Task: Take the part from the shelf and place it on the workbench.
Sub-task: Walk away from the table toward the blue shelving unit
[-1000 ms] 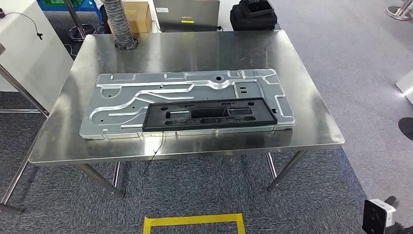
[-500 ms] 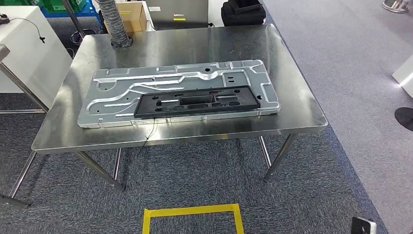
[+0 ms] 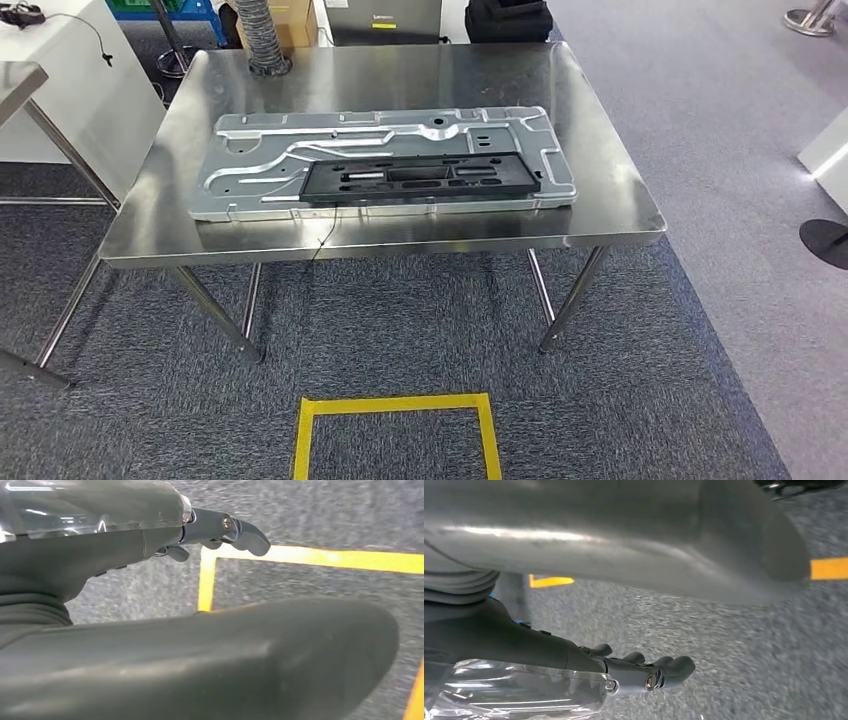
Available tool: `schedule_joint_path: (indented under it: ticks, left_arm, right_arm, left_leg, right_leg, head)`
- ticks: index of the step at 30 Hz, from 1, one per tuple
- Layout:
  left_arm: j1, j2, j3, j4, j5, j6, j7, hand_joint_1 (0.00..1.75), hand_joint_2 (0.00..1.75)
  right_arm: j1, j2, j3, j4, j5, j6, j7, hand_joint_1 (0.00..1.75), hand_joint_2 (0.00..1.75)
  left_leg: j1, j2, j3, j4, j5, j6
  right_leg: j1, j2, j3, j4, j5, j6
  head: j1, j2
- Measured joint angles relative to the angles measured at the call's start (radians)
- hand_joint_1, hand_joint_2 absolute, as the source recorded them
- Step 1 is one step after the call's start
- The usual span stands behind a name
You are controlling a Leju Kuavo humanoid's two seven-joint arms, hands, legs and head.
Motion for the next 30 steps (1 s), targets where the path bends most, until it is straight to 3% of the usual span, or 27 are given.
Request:
schedule_joint_path:
  ticks: [1,2,3,4,5,6,8,9,11,12,14,16,17,18,19,21,22,24,26,27,28,30]
  left_arm:
    - [0.0,0.0,0.0,0.0,-0.001,-0.001,0.001,0.0,0.0]
    - [0.001,0.0,0.0,0.0,-0.003,-0.001,0.002,0.0,0.0]
    - [0.001,0.0,0.0,0.0,-0.004,-0.002,0.004,0.0,0.0]
    - [0.001,0.0,0.0,0.0,-0.005,-0.002,0.004,0.0,0.0]
    - [0.001,-0.001,0.0,0.0,-0.005,-0.001,0.005,0.0,0.0]
    - [0.001,-0.001,0.0,0.0,-0.005,-0.001,0.006,0.0,0.0]
    - [0.0,-0.001,0.0,0.0,-0.005,0.0,0.008,0.0,0.0]
    - [-0.001,-0.001,0.0,0.0,-0.006,0.0,0.008,0.0,0.0]
    - [-0.001,-0.001,0.0,0.0,-0.006,0.001,0.01,0.0,0.0]
    - [0.0,-0.001,0.0,0.0,-0.006,0.001,0.011,0.0,0.0]
    - [0.002,-0.001,0.0,0.0,-0.007,0.001,0.013,0.0,0.0]
    - [0.002,-0.002,0.0,0.0,-0.008,0.002,0.014,0.0,0.0]
    - [0.002,-0.002,0.0,0.0,-0.009,0.003,0.015,0.0,0.0]
    - [0.002,-0.002,0.0,0.0,-0.01,0.004,0.016,0.0,0.0]
    - [0.002,-0.002,0.0,0.0,-0.011,0.006,0.017,0.0,0.0]
    - [0.0,-0.002,0.0,0.0,-0.014,0.009,0.019,0.0,0.0]
    - [-0.001,-0.002,0.0,0.0,-0.015,0.011,0.019,0.0,0.0]
    - [-0.005,-0.003,0.0,0.0,-0.017,0.013,0.018,0.0,0.0]
    - [-0.005,-0.003,0.0,0.0,-0.018,0.014,0.018,0.0,0.0]
    - [-0.006,-0.004,0.0,0.0,-0.019,0.014,0.018,0.0,0.0]
    - [-0.006,-0.004,0.0,0.0,-0.019,0.014,0.018,0.0,0.0]
    - [-0.006,-0.004,0.0,0.0,-0.023,0.014,0.018,0.0,0.0]
  right_arm:
    - [-0.001,-0.002,0.003,0.007,0.001,0.0,-0.002,0.0,0.0]
    - [-0.002,-0.003,0.004,0.013,0.002,0.0,-0.004,0.0,0.0]
    - [-0.003,-0.006,0.006,0.018,0.003,0.0,-0.007,0.0,0.0]
    - [-0.004,-0.008,0.007,0.022,0.004,0.0,-0.011,0.0,0.0]
    - [-0.005,-0.011,0.009,0.025,0.004,0.0,-0.015,0.0,0.0]
    - [-0.007,-0.013,0.01,0.027,0.005,0.001,-0.019,0.0,0.0]
    - [-0.013,-0.016,0.014,0.031,0.006,0.004,-0.024,0.0,0.0]
    - [-0.015,-0.017,0.016,0.034,0.007,0.006,-0.025,0.0,0.0]
    - [-0.016,-0.017,0.02,0.04,0.011,0.01,-0.025,0.0,0.0]
    - [-0.017,-0.017,0.022,0.043,0.014,0.012,-0.024,0.0,0.0]
    - [-0.018,-0.017,0.025,0.047,0.019,0.013,-0.021,0.0,0.0]
    - [-0.017,-0.018,0.027,0.048,0.021,0.013,-0.019,0.0,0.0]
    - [-0.017,-0.018,0.028,0.049,0.022,0.014,-0.017,0.0,0.0]
    - [-0.017,-0.019,0.028,0.05,0.022,0.014,-0.015,0.0,0.0]
    - [-0.017,-0.019,0.029,0.051,0.023,0.015,-0.011,0.0,0.0]
    - [-0.018,-0.019,0.029,0.052,0.024,0.016,-0.005,0.0,0.0]
    - [-0.018,-0.019,0.029,0.053,0.025,0.016,-0.002,0.0,0.0]
    - [-0.019,-0.019,0.03,0.054,0.025,0.018,0.002,0.0,0.0]
    - [-0.018,-0.021,0.03,0.056,0.025,0.018,0.004,0.0,0.0]
    - [-0.018,-0.021,0.03,0.056,0.025,0.019,0.004,0.0,0.0]
    - [-0.017,-0.022,0.03,0.057,0.025,0.02,0.004,0.0,0.0]
    - [-0.015,-0.023,0.03,0.059,0.025,0.023,0.003,0.0,0.0]
  left_leg:
    - [0.0,0.0,-0.018,0.002,0.012,0.0]
    - [0.0,0.0,-0.036,0.005,0.024,-0.002]
    - [0.001,0.0,-0.055,0.01,0.035,-0.004]
    - [0.001,0.0,-0.073,0.016,0.045,-0.007]
    - [0.002,0.0,-0.09,0.023,0.053,-0.01]
    - [0.002,0.0,-0.105,0.031,0.06,-0.014]
    - [0.0,0.001,-0.123,0.043,0.074,-0.025]
    - [0.0,0.001,-0.127,0.045,0.081,-0.031]
    - [0.003,0.001,-0.131,0.046,0.092,-0.044]
    - [0.005,0.0,-0.137,0.056,0.079,-0.049]
    - [0.009,-0.004,-0.161,0.131,-0.004,-0.058]
    - [0.013,-0.004,-0.192,0.261,-0.099,-0.065]
    - [0.015,-0.004,-0.198,0.314,-0.116,-0.067]
    - [0.016,-0.004,-0.19,0.339,-0.109,-0.068]
    - [0.016,-0.004,-0.164,0.327,-0.083,-0.068]
    - [0.016,-0.005,-0.065,0.209,-0.041,-0.061]
    - [0.014,-0.005,-0.009,0.128,-0.042,-0.056]
    - [0.009,-0.006,0.05,0.027,-0.066,-0.044]
    - [0.006,-0.005,0.045,0.009,-0.06,-0.028]
    - [0.007,-0.003,0.037,0.007,-0.049,-0.019]
    - [0.008,-0.001,0.026,0.005,-0.037,-0.011]
    - [0.008,0.001,-0.004,0.004,-0.012,-0.001]
  right_leg:
    - [-0.002,0.0,-0.011,0.064,-0.034,0.004]
    - [-0.004,0.0,-0.012,0.108,-0.042,0.007]
    - [-0.006,0.0,0.003,0.121,-0.026,0.008]
    - [-0.007,0.0,0.036,0.098,0.005,0.009]
    - [-0.008,0.0,0.086,0.042,0.034,0.009]
    - [-0.008,0.0,0.144,-0.035,0.043,0.007]
    - [-0.005,0.001,0.229,-0.168,0.024,-0.003]
    - [-0.002,0.002,0.244,-0.199,0.012,-0.009]
    - [0.0,0.0,0.238,-0.208,0.021,-0.024]
    - [-0.001,-0.002,0.231,-0.209,0.031,-0.033]
    - [-0.002,-0.007,0.208,-0.21,0.054,-0.047]
    - [0.001,-0.007,0.176,-0.206,0.076,-0.053]
    - [0.003,-0.007,0.16,-0.202,0.086,-0.053]
    - [0.005,-0.007,0.142,-0.198,0.096,-0.052]
    - [0.006,-0.007,0.125,-0.193,0.106,-0.05]
    - [0.007,-0.007,0.096,-0.181,0.123,-0.045]
    - [0.009,-0.006,0.085,-0.175,0.13,-0.041]
    - [0.009,-0.007,0.075,-0.169,0.145,-0.03]
    - [0.007,-0.007,0.069,-0.17,0.159,-0.017]
    - [0.004,-0.006,0.063,-0.164,0.149,-0.01]
    - [0.002,-0.004,0.052,-0.143,0.12,-0.004]
    - [-0.003,0.0,0.019,-0.043,0.017,0.006]
  head:
    - [0.0,0.0]
    - [0.0,0.0]
    - [0.0,0.0]
    - [0.0,0.0]
    - [0.0,0.0]
    - [0.0,0.0]
    - [0.0,0.0]
    - [0.0,0.0]
    - [0.0,0.0]
    - [0.0,0.0]
    - [0.0,0.0]
    - [0.0,0.0]
    - [0.0,0.0]
    - [0.0,0.0]
    - [0.0,0.0]
    - [0.0,0.0]
    - [0.0,0.0]
    - [0.0,0.0]
    - [0.0,0.0]
    - [0.0,0.0]
    - [0.0,0.0]
    - [0.0,0.0]
